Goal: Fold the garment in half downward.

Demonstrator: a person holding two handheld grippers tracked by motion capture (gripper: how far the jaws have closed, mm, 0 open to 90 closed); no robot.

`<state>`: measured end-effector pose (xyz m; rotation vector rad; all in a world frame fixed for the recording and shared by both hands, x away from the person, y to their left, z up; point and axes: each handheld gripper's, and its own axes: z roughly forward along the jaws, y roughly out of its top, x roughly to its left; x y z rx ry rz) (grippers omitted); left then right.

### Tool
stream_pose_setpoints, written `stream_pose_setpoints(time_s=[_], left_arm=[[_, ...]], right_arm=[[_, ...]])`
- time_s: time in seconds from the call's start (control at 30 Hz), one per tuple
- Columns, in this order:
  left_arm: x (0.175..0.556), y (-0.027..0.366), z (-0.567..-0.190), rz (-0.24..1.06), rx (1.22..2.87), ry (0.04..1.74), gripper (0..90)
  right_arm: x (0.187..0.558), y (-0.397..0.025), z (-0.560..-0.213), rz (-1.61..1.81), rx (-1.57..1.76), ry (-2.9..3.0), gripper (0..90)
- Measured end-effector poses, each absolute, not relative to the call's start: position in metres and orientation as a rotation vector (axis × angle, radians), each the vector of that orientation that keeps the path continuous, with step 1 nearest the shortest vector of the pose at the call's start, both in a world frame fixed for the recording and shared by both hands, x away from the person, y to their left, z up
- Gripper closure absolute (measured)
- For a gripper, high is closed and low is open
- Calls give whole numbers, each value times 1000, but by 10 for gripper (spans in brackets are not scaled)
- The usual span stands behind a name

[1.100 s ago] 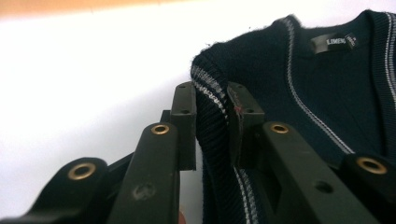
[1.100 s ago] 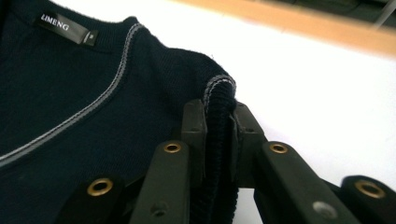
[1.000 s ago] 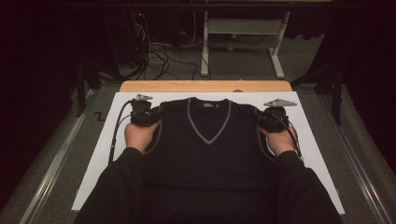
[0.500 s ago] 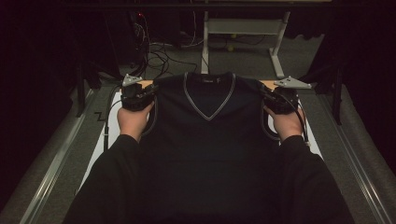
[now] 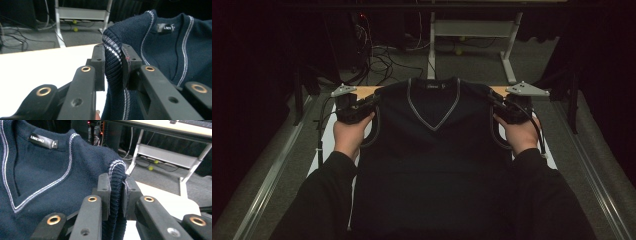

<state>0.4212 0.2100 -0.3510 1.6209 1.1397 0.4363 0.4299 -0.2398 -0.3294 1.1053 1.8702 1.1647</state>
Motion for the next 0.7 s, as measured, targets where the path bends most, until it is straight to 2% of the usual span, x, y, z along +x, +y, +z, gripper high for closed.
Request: stream_pose_setpoints(time_s=[0.7], left_arm=[[304, 225, -434, 309, 1754, 1039, 715]], right_arm=[[313, -272, -428, 1269, 1077, 1999, 794]])
